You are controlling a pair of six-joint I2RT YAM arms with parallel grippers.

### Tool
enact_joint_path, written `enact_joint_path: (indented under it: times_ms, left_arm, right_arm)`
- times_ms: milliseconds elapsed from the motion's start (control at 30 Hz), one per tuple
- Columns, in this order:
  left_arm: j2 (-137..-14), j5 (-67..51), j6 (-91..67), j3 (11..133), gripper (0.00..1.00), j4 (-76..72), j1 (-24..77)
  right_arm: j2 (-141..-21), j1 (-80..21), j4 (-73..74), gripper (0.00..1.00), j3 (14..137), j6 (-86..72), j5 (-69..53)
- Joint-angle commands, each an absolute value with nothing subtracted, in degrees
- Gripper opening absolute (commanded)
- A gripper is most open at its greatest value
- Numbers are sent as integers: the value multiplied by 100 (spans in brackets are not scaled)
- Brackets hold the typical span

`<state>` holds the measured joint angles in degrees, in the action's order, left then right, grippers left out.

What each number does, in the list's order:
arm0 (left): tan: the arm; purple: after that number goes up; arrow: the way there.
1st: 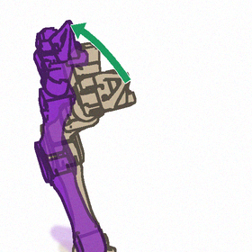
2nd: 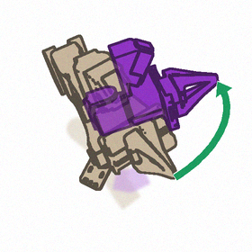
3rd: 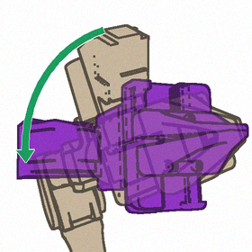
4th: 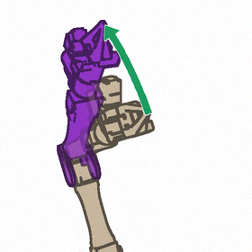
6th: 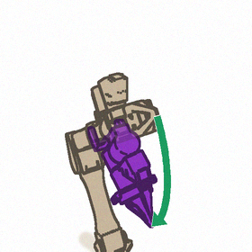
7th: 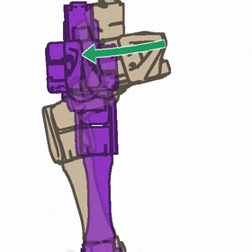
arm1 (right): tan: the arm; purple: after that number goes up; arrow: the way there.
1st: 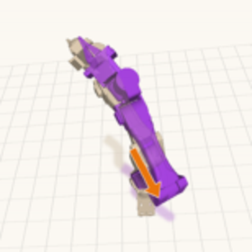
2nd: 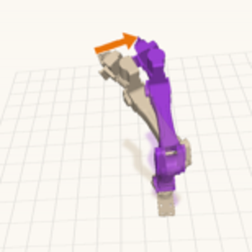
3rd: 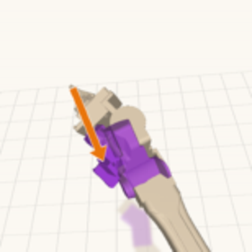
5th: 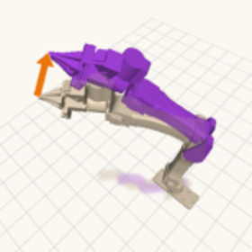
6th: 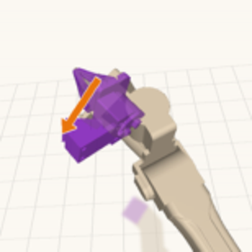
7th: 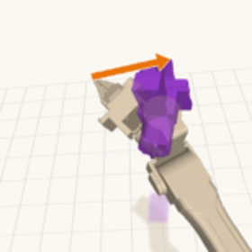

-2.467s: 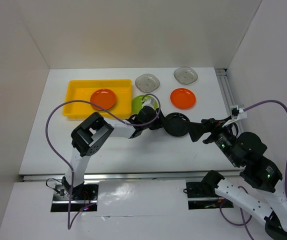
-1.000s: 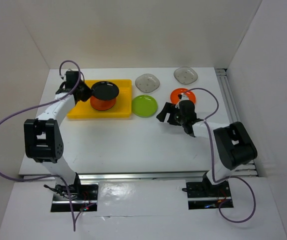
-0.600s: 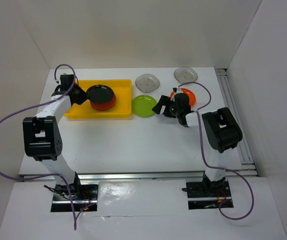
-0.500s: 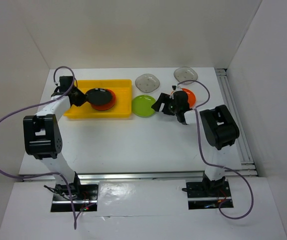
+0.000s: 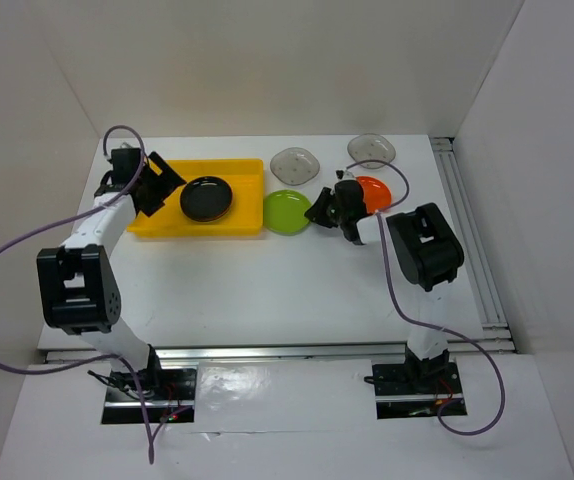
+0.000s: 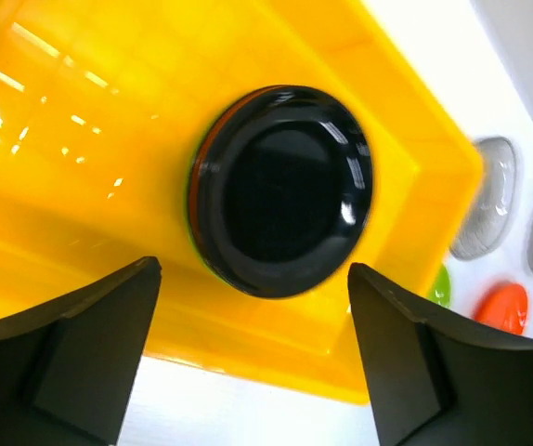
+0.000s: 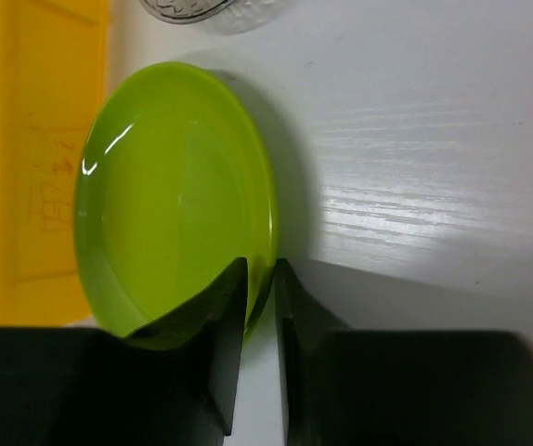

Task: Place the plates into the plastic bin on the countertop

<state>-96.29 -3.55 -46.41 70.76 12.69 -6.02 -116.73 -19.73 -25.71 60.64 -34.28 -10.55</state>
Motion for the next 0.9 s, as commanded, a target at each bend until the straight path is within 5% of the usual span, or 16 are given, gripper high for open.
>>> enact_joint_path:
  times_ms: [0, 67, 433, 667, 867]
  left_arm:
    - [-8835, -422, -4597, 7171, 100, 1283, -483]
    - [-8676, -343, -4597, 7303, 100, 1545, -483]
    - [-7173, -351, -4228, 7471, 100, 2636, -422]
    - [-6321, -501, -3938, 6856, 100, 3032, -369]
    - [-5784, -668, -3656, 6101, 100, 3226, -308]
  right_arm:
    - [-11900, -2092, -1934, 25, 6135, -3551, -660]
    - [-11900, -2144, -1655, 0, 6196, -3604, -370]
    - [-9495, -2873, -405, 0, 5801, -3903, 2977]
    - [-9026, -3233, -667, 0, 6064, -3788, 2726]
    - [-10290, -3611, -808, 0, 7442, -3533, 1855]
